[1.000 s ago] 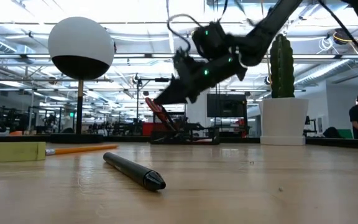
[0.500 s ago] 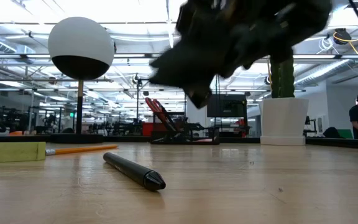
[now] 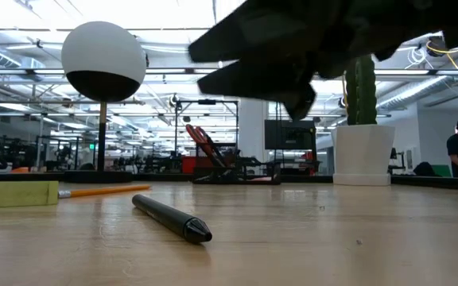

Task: Pick and place office supplies into organizer
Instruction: Put the black pen into the desk organizer

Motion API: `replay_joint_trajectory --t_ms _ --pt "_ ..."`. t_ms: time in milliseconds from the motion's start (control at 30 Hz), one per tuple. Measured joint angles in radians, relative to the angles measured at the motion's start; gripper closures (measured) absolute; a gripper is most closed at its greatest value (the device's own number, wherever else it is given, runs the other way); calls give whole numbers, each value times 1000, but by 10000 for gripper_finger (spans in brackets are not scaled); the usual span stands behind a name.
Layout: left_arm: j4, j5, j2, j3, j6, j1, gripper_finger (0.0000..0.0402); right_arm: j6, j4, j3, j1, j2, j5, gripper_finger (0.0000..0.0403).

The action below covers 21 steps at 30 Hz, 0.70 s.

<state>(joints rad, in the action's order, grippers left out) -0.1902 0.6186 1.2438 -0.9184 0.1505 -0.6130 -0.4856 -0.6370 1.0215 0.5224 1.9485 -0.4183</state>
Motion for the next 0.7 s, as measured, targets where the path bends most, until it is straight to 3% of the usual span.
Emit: replay_joint_trajectory --t_ms 100,200,367,400,600,700 --pt "-13 0 0 0 -11 -1 304 44 -3 58 0 54 21 207" --pt "-12 0 0 0 -11 -1 304 97 -72 101 -8 113 155 176" --pt "2 -17 0 0 -12 -5 304 67 -295 101 -19 176 346 156" --pt "2 -28 0 0 -11 -5 304 48 -329 101 -23 184 344 155" --pt "8 -70 0 0 -11 -4 304 -7 -134 105 -19 192 29 162" --pt "8 -75 0 0 -10 -4 304 -28 30 142 -5 192 -69 166"
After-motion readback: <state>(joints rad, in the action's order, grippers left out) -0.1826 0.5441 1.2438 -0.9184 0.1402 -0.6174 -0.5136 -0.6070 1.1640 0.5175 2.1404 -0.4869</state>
